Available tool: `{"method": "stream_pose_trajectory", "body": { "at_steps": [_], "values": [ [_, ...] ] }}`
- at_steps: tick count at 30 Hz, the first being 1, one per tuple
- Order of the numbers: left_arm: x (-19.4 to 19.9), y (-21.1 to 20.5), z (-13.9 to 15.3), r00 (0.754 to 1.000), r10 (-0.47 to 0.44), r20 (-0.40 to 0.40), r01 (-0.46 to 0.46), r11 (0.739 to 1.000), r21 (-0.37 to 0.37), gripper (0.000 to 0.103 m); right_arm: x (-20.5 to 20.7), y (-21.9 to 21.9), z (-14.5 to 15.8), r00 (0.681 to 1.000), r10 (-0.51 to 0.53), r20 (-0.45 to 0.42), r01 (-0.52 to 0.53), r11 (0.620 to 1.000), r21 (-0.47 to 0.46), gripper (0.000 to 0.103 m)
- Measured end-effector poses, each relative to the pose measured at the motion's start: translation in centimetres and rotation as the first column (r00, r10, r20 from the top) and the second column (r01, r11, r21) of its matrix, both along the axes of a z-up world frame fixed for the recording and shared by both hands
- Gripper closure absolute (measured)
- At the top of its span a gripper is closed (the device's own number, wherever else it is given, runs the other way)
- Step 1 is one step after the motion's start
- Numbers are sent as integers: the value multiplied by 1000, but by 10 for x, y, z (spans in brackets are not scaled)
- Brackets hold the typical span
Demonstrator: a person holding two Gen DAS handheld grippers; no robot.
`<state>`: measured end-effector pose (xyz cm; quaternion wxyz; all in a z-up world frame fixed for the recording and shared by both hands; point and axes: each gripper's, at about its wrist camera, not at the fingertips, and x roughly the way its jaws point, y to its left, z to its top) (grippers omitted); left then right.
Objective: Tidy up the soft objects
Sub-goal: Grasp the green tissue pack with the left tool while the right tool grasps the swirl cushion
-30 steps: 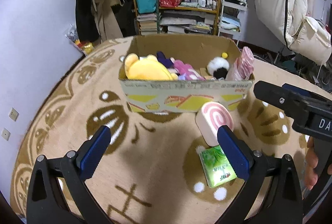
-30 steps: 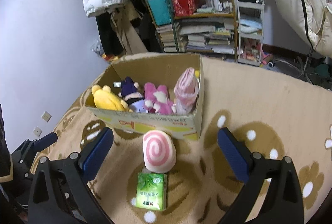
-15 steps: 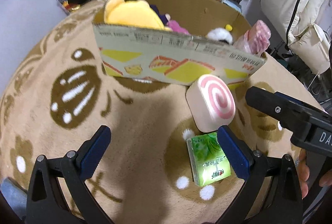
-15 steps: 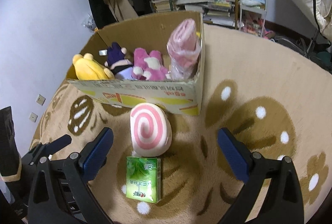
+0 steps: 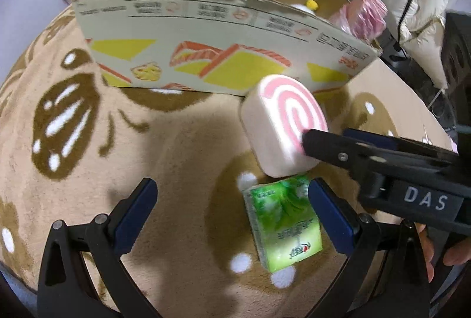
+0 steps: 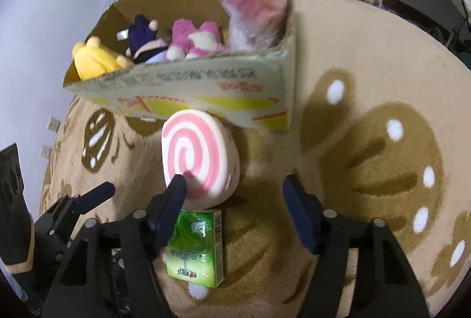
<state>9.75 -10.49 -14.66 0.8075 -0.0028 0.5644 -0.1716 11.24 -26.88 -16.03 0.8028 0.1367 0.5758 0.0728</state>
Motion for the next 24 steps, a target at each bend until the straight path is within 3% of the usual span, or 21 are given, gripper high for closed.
{"method": "stream_pose_trajectory", "body": {
  "at_steps": [3,12,16,20,24],
  "values": [
    [-1,-9,-5,999,-33,-8,33,999,5,2,3,4,-2,999,29,-14,-28,999,30,48],
    [0,-34,-22,993,-103,-66,105,994,33,2,10,1,-8,998,38,-43,-34,997,74,48],
    [-1,-40,-28,993,-93,-66,98,992,73,2,14,0,-13,998,41,-55,-35,993,117,48],
    [4,-34,-34,992,-45,-117,51,998,43,6,16,-4,-18,997,28,-73,-16,986,167,48],
    [3,-32,-33,991,-48,-122,54,998,43,18,16,-9,-27,993,3,-114,29,961,275,66]
  ]
}}
